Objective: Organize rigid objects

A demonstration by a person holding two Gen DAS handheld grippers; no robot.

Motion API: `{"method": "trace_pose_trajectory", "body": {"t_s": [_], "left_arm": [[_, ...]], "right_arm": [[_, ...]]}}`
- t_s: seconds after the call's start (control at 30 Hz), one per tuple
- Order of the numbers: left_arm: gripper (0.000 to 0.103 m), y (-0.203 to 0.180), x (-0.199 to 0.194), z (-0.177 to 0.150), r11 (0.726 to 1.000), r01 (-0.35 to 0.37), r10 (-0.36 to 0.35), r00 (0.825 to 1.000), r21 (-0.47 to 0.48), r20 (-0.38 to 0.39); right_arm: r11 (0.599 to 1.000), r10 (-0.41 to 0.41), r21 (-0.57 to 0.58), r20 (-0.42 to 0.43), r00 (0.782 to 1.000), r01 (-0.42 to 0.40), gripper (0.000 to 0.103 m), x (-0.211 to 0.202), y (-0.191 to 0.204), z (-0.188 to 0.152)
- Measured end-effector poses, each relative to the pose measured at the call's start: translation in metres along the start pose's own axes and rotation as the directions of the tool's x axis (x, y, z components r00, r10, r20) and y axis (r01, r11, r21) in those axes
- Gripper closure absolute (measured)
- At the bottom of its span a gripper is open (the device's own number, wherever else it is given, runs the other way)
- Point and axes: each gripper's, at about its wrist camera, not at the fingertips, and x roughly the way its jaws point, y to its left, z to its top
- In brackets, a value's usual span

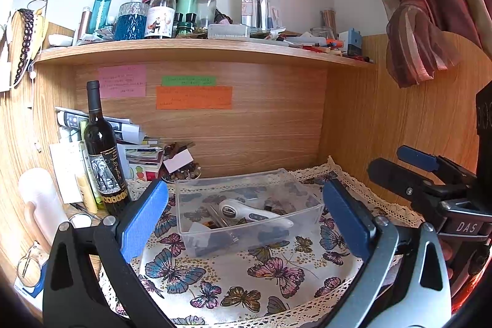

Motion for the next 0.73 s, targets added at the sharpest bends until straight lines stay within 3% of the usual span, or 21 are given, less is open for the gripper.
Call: {"method": "trace_pose_trajectory", "body": {"t_s": [0.73], "left_arm": [[0.001,0.0064,0.0002,-0.0012,0.999,0.035,-0.036,0.999,-0.027,-0.009]], "right_arm": [[1.0,0.001,0.003,-0.025,1.0,-0.001,0.0,0.0066,0.0026,-0.0028]]}}
